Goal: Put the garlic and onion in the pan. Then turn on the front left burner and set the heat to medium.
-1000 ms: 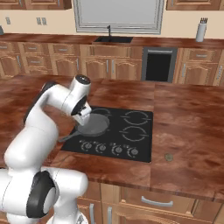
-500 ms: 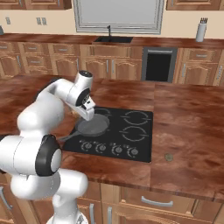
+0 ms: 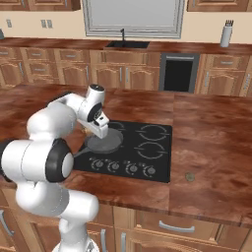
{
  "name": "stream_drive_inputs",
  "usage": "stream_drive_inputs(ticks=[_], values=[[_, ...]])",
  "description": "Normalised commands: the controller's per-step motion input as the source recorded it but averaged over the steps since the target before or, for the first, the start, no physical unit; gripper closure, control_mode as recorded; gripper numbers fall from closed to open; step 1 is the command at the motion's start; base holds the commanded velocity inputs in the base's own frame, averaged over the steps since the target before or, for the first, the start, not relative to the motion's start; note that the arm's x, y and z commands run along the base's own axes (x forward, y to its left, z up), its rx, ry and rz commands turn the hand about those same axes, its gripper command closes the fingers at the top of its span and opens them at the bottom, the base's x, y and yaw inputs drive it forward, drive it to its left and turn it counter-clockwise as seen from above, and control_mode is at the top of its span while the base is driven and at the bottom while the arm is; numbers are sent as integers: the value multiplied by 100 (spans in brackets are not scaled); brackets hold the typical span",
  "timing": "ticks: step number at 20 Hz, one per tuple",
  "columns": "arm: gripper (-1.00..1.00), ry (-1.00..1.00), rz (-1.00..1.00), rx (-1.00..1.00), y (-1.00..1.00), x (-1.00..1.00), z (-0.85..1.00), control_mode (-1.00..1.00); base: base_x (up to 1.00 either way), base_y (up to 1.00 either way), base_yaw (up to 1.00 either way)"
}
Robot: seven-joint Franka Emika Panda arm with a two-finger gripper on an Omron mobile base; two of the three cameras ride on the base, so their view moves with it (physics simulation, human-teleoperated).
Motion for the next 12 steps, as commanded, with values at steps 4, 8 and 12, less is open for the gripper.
stream_drive_inputs(ticks=[4, 8, 12], values=[[100, 0, 0, -8, 0, 39, -28, -100, 0, 0, 0], [100, 0, 1, -7, 0, 42, -26, -100, 0, 0, 0], [100, 0, 0, -4, 0, 49, -24, -100, 0, 0, 0]])
